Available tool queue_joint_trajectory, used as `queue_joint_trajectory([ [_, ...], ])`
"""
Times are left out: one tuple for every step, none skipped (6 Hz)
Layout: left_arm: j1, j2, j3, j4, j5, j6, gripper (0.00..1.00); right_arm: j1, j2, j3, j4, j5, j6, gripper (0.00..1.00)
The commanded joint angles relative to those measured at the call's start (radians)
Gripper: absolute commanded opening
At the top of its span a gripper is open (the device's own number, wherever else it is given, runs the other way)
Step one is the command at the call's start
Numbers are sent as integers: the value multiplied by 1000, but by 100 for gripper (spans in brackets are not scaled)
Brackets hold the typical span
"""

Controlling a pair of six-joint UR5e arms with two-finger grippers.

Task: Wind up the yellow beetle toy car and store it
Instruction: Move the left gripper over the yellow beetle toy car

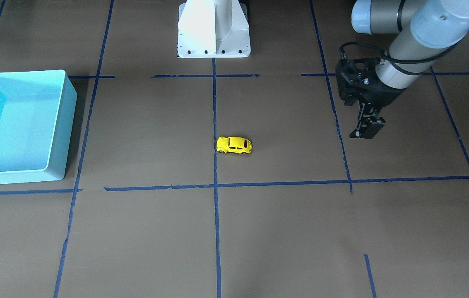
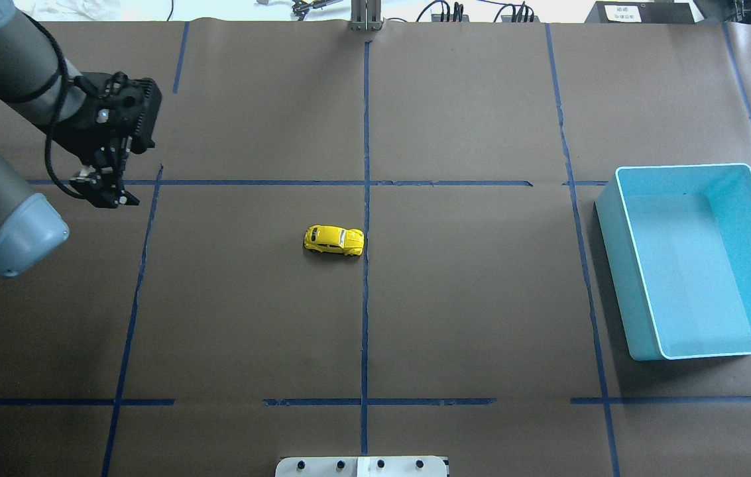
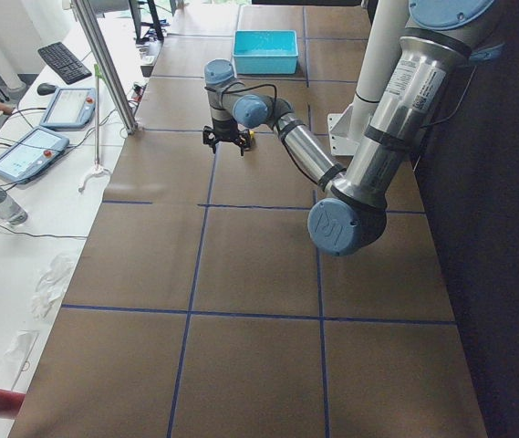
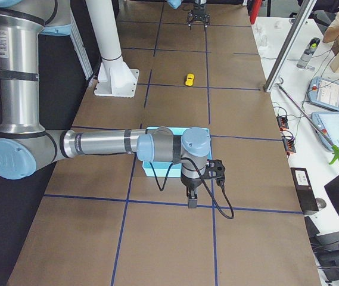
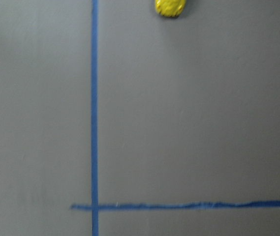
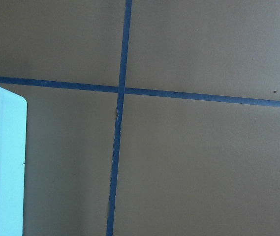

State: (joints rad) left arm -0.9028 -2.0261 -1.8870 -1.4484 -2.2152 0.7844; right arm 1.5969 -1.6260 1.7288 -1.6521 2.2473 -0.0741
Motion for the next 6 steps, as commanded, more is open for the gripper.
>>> queue_joint_trajectory([
  [89, -124, 84, 20, 35, -20, 100, 0, 0, 0, 0, 0, -1, 100],
  [107, -216, 192, 17, 49, -43, 100, 0, 0, 0, 0, 0, -1, 100],
  [170, -270, 260, 5, 102, -77, 100, 0, 0, 0, 0, 0, -1, 100],
  [203, -328, 332, -7, 130, -124, 100, 0, 0, 0, 0, 0, -1, 100],
  [240, -351, 377, -32, 167, -141, 100, 0, 0, 0, 0, 0, -3, 100],
  [271, -368, 412, -76, 186, -183, 100, 0, 0, 0, 0, 0, -3, 100],
])
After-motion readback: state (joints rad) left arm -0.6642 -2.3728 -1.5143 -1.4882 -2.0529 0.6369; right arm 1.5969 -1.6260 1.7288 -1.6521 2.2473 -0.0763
